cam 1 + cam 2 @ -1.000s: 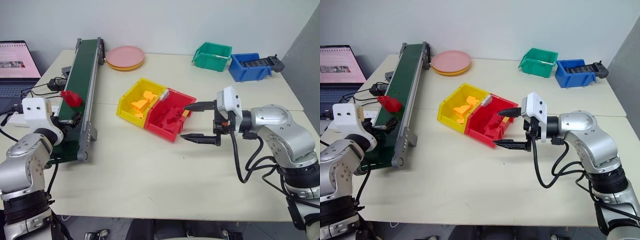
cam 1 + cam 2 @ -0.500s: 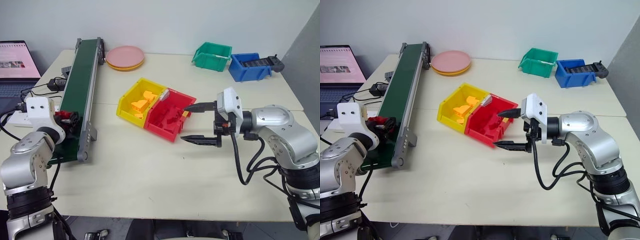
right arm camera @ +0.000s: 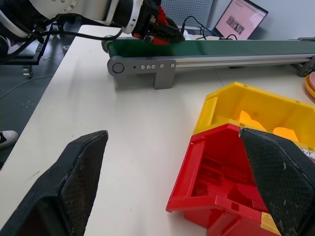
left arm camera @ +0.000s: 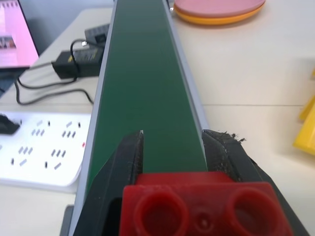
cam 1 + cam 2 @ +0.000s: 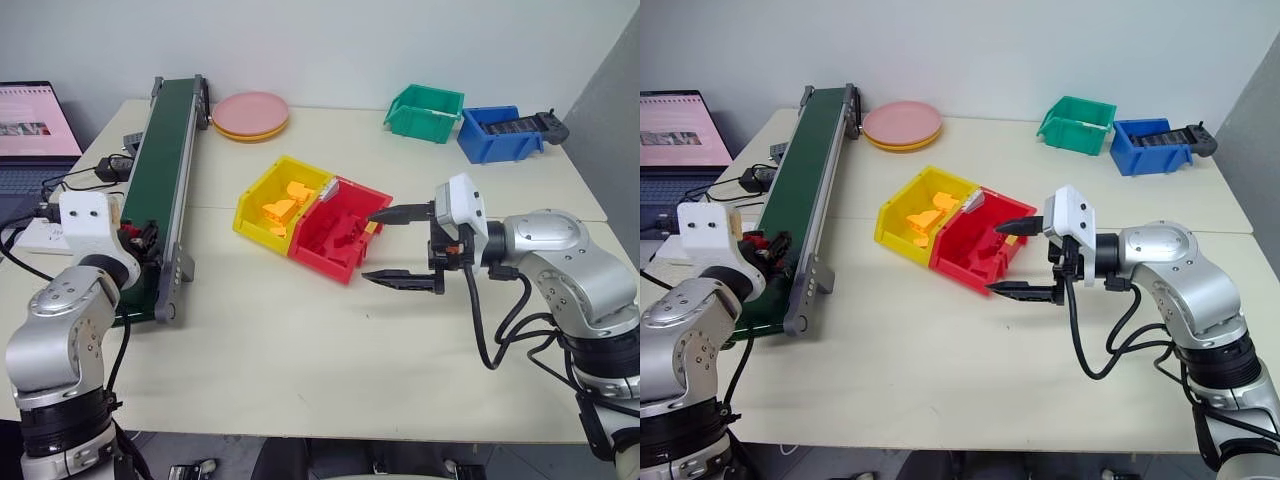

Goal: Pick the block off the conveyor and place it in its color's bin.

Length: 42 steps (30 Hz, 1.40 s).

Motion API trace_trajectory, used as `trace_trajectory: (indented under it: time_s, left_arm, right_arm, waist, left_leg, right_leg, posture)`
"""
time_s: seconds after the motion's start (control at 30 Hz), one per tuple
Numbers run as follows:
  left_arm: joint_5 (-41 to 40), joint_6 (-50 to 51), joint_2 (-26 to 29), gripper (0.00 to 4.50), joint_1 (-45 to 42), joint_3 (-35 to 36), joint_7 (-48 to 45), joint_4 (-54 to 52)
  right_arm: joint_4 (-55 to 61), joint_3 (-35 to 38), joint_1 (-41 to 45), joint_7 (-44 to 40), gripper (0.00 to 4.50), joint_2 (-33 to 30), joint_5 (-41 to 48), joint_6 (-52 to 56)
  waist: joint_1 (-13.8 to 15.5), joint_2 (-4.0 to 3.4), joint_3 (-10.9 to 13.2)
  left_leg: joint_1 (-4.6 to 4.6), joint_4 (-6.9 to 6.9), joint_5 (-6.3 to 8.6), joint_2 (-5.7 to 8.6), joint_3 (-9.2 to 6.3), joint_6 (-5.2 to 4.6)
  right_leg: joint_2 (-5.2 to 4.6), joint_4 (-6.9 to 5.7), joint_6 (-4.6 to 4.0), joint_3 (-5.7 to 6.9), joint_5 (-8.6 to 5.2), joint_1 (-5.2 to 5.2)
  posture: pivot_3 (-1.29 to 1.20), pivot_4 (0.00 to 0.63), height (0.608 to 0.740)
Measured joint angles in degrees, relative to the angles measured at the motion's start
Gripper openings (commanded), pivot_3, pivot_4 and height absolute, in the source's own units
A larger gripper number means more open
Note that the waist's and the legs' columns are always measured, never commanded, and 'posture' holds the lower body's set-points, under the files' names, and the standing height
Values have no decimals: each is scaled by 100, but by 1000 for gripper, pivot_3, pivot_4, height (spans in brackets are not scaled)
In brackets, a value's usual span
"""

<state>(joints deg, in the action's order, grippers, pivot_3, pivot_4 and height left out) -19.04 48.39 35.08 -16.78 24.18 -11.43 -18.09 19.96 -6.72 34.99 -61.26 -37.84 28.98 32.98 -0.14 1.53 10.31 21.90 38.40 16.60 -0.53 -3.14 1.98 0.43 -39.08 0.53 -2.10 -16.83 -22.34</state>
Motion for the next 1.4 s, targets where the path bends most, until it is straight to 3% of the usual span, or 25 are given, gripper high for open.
trace_trajectory:
  time_s: [0.17, 0.27, 0.37, 0.43, 0.6, 0.87, 0.93, 1.0, 1.37, 1.4]
  left_arm:
    - [-220, 21, 144, 1535, -877, -682, -543, -102]
    - [-218, -74, -252, 1535, -2007, -1513, -868, 448]
    - [-185, -323, -758, 1535, -2574, -2206, -1185, 988]
    - [-125, -476, -999, 1535, -2739, -2576, -1405, 1411]
    - [125, -1072, -1532, 1535, -3106, -3315, -2021, 2311]
    - [377, -1530, -1729, 1535, -3150, -3437, -2445, 2960]
    - [435, -1560, -1733, 2235, -3149, -3485, -2514, 2998]
    - [465, -1613, -1728, 2407, -3149, -3502, -2650, 2997]
    - [521, -1604, -1618, 4460, -3127, -3501, -2908, 2752]
    - [521, -1598, -1603, 4460, -3126, -3500, -2920, 2720]
  right_arm:
    - [69, 161, -3, 35, 4500, -169, 35, 14]
    - [371, 520, -163, 289, 4500, -324, 148, 198]
    - [744, 806, -442, 495, 4500, -601, 249, 492]
    - [996, 987, -653, 612, 4500, -824, 365, 780]
    - [1597, 1537, -1083, 962, 4500, -1478, 558, 1570]
    - [2063, 1724, -1353, 1352, 4500, -1498, 864, 1874]
    - [2117, 1736, -1385, 1412, 4500, -1503, 931, 1904]
    - [2137, 1776, -1400, 1477, 4500, -1544, 1018, 1943]
    - [2129, 1837, -1544, 1601, 4500, -1599, 1050, 1885]
    - [2123, 1834, -1543, 1601, 4500, -1602, 1046, 1857]
  waist:
    - [54, 1, 0]
    - [121, 1, 0]
    - [122, 1, 0]
    - [-16, -6, 4]
    - [22, -8, 6]
    - [-2, -9, 6]
    - [2, -9, 6]
    - [4, -9, 6]
    - [3, -9, 6]
    - [3, -9, 6]
  left_leg:
    - [9, 6, -1, 8, -8, 1]
    - [18, 15, -1, 11, -14, 2]
    - [26, 30, -1, 11, -1, 2]
    - [28, 32, 0, 6, 9, -1]
    - [44, 38, 0, 5, 4, -2]
    - [46, 40, 0, 1, 2, -2]
    - [47, 43, 0, 5, 5, -2]
    - [47, 43, 0, 5, 5, -2]
    - [47, 43, 0, 4, 4, -2]
    - [46, 43, 0, 4, 4, -2]
  right_leg:
    - [-3, 3, 0, 8, 0, 4]
    - [-4, 4, 3, 15, 1, 4]
    - [-4, 6, 4, 3, 0, 2]
    - [4, -1, 4, -11, 0, -10]
    - [4, -2, 4, 0, 0, -12]
    - [14, -2, 5, -3, 0, -13]
    - [12, -1, 7, -8, 1, -13]
    - [11, -1, 7, -7, 2, -13]
    - [13, -1, 7, -7, 1, -13]
    - [13, -2, 7, -7, 1, -13]
  posture:
    - [0, 150, 740]
    - [0, 150, 740]
    - [0, 150, 740]
    - [0, 150, 740]
    - [0, 150, 740]
    - [0, 150, 740]
    - [0, 150, 740]
    - [0, 150, 740]
    - [0, 150, 740]
    - [0, 150, 740]
